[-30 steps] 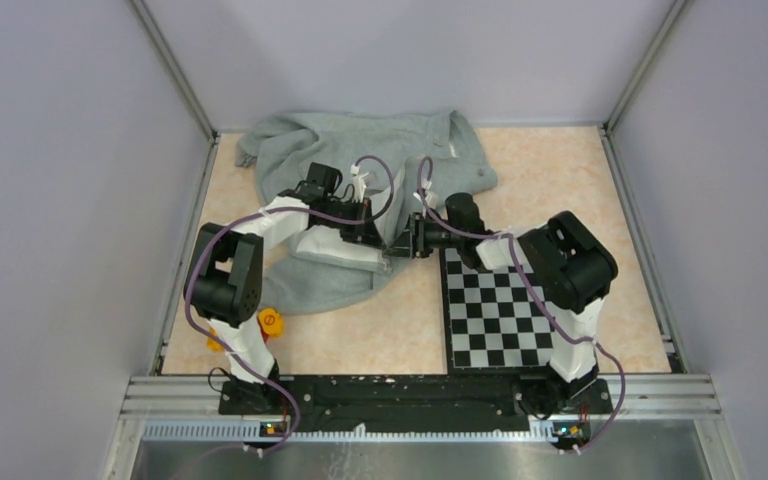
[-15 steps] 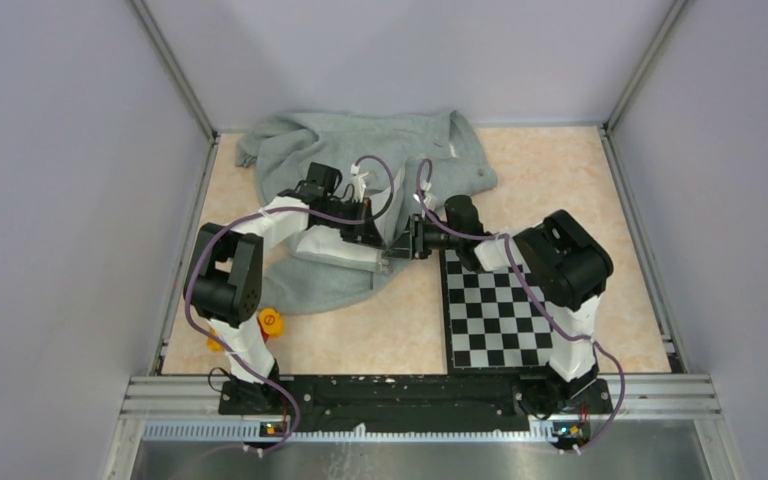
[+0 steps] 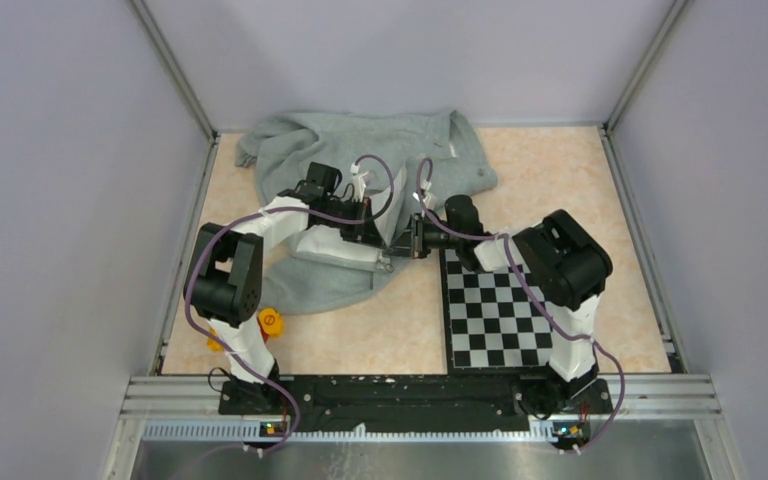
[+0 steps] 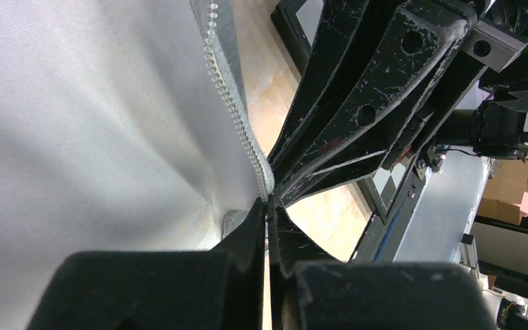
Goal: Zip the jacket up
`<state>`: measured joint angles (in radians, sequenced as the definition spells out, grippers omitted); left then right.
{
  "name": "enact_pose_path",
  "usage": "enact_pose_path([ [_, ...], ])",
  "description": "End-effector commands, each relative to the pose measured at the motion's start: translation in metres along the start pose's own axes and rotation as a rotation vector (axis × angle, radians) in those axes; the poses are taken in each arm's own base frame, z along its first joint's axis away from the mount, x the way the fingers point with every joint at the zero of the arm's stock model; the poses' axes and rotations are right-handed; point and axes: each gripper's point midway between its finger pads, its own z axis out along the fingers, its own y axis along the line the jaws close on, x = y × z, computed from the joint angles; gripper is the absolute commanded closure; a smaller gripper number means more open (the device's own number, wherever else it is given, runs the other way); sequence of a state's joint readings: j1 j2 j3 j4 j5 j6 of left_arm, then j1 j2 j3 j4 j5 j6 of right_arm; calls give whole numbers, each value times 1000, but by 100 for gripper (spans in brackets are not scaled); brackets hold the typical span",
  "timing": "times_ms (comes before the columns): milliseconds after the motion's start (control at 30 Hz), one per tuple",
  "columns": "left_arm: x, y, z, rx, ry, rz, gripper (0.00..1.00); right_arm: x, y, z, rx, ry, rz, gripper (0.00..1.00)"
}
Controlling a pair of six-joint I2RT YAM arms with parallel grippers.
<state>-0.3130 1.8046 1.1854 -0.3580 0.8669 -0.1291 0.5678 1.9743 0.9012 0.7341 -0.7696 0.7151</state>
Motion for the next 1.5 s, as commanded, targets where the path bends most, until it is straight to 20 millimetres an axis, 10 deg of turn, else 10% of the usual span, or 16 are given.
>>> enact_pose_path([
  [0, -14, -18, -8, 48, -44, 58, 99, -4, 2, 3, -10, -29, -81, 98],
  [267, -21, -34, -17, 84, -90, 114, 91, -7, 7, -3, -36, -80, -199, 100],
  [600, -41, -42, -53, 12, -245, 201, 45, -9, 11, -4, -59, -97, -251, 100],
  [1000, -84, 54, -150, -693, -474, 84, 23, -8, 24, -13, -77, -100, -253, 100],
  [1467, -95, 143, -140, -938, -182, 83, 24, -11, 37, -25, -71, -129, -282, 100],
])
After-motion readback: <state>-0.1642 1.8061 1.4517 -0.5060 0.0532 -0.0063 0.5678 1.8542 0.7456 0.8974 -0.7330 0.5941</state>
